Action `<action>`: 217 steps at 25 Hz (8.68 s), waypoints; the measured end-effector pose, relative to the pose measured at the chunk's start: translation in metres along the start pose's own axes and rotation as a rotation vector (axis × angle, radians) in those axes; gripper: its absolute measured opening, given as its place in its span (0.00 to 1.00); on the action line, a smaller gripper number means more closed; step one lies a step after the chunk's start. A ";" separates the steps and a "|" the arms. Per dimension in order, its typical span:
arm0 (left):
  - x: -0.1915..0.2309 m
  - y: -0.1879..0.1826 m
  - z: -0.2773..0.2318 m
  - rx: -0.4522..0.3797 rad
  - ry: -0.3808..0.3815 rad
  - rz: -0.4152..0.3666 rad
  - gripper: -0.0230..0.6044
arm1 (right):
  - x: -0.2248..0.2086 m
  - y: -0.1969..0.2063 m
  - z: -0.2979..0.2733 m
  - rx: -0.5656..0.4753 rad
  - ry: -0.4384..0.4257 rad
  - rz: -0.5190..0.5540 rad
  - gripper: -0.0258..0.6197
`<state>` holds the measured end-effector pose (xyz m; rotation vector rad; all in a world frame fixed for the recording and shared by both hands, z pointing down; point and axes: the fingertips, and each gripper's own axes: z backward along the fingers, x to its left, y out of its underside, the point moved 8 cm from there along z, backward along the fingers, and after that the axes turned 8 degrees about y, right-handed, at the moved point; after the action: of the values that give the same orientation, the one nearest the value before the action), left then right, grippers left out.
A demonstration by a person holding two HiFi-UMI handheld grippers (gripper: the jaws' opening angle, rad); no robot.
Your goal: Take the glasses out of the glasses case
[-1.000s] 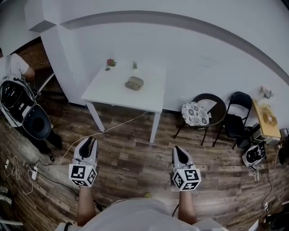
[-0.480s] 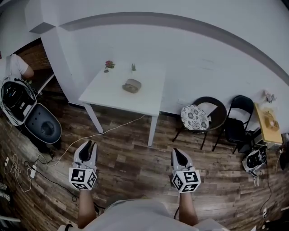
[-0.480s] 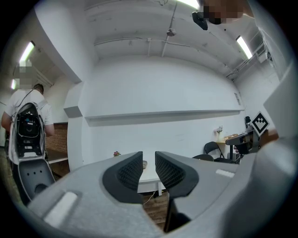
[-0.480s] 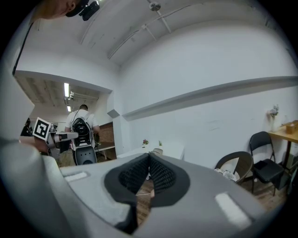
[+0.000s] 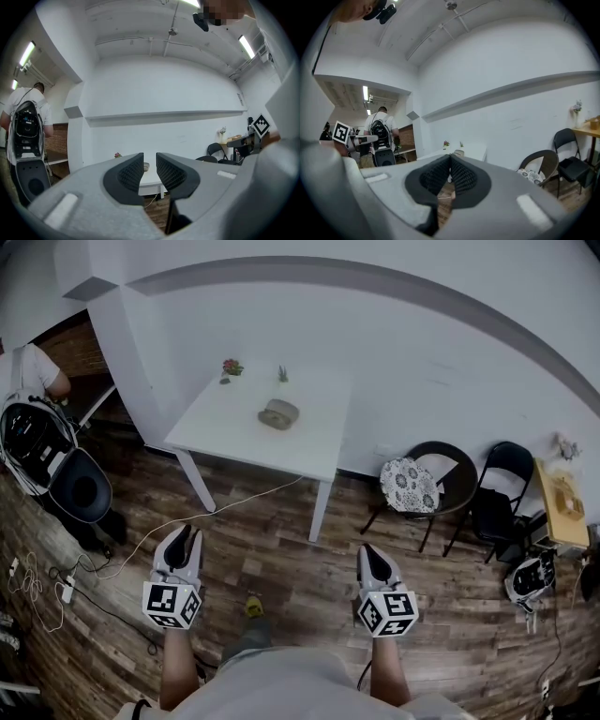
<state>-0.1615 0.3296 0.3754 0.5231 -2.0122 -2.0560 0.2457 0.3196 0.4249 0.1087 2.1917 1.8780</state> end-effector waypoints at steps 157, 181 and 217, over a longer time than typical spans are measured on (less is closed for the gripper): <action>0.194 0.270 -0.770 0.842 1.260 -0.791 0.08 | -0.084 -0.007 -0.601 0.247 0.435 -0.137 0.04; 0.219 0.203 -0.759 0.655 1.022 -0.590 0.08 | -0.076 -0.034 -0.604 0.155 0.367 -0.153 0.04; 0.287 0.048 -0.657 0.097 0.379 -0.238 0.08 | -0.045 -0.082 -0.608 0.041 0.147 -0.071 0.04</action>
<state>-0.1673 -0.3890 0.3943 1.1260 -1.8990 -1.8093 0.1526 -0.2888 0.4332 -0.1016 2.2969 1.8573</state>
